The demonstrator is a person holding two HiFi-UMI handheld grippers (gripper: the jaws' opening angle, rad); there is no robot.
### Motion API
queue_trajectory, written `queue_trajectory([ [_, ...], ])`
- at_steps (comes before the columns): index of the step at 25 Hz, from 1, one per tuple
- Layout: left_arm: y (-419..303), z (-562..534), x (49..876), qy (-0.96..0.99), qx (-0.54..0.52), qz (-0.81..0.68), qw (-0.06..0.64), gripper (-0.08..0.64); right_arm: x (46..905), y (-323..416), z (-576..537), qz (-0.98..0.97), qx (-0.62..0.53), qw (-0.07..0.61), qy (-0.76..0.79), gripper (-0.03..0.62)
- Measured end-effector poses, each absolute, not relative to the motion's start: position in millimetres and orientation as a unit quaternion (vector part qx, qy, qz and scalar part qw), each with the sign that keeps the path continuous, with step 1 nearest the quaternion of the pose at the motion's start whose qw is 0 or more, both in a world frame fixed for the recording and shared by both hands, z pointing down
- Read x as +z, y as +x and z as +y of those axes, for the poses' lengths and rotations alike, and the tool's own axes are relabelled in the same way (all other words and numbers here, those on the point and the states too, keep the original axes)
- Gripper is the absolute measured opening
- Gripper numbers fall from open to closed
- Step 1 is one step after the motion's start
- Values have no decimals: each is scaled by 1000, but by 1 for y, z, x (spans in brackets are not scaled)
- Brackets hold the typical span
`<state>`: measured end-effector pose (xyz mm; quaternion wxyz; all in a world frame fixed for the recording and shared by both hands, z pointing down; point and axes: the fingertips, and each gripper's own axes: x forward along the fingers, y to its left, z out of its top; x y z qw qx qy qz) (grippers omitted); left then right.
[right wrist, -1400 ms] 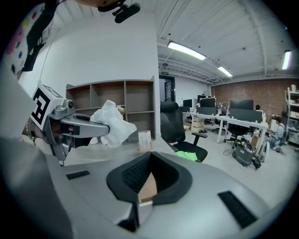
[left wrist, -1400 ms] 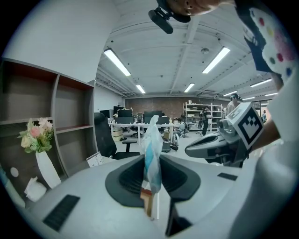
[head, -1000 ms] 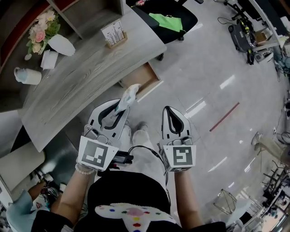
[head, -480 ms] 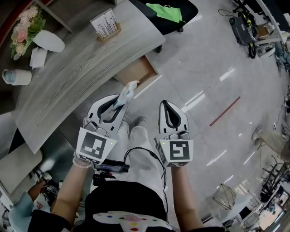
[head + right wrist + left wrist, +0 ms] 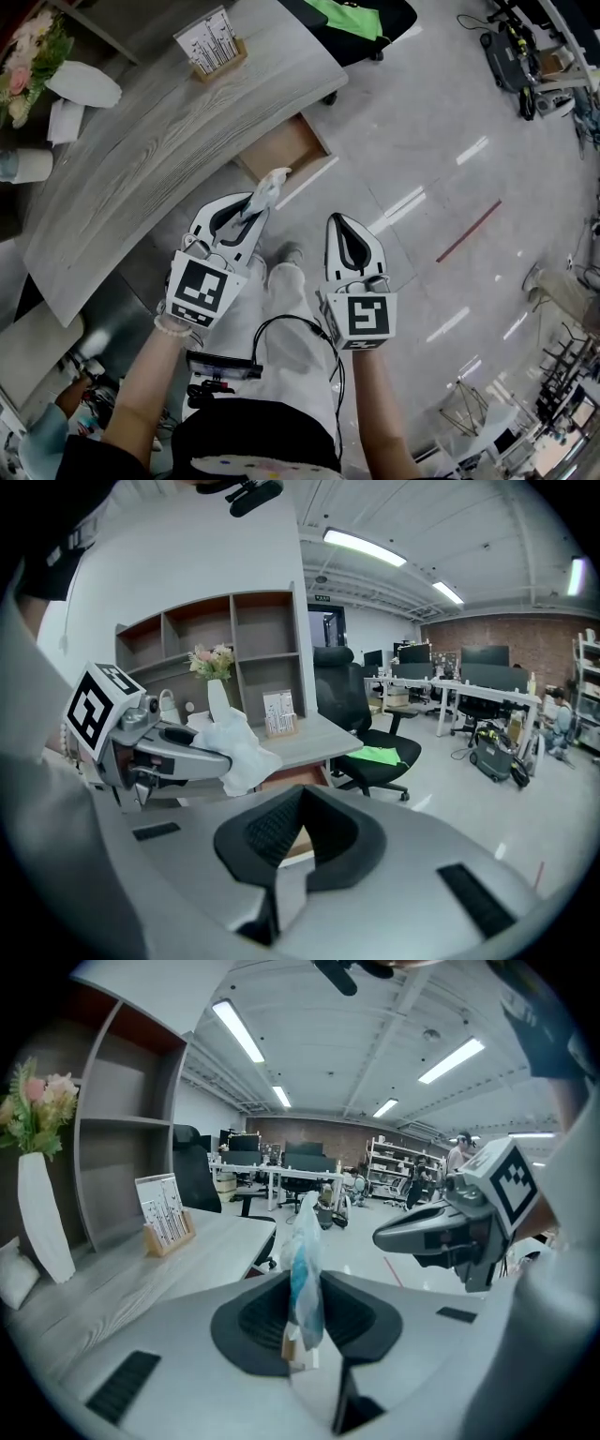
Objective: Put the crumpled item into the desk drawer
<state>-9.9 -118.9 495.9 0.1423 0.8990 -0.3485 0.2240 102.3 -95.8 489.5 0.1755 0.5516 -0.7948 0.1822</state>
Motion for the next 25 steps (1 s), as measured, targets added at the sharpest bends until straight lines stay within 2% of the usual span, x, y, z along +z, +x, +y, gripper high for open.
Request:
queue_trajectory([
  [10, 9, -138, 558, 902, 244, -323, 151, 84, 521, 98, -106, -794, 178, 186, 551, 4],
  [25, 20, -161, 644, 872, 283, -339, 211, 84, 561, 102, -99, -788, 205, 204, 543, 5],
])
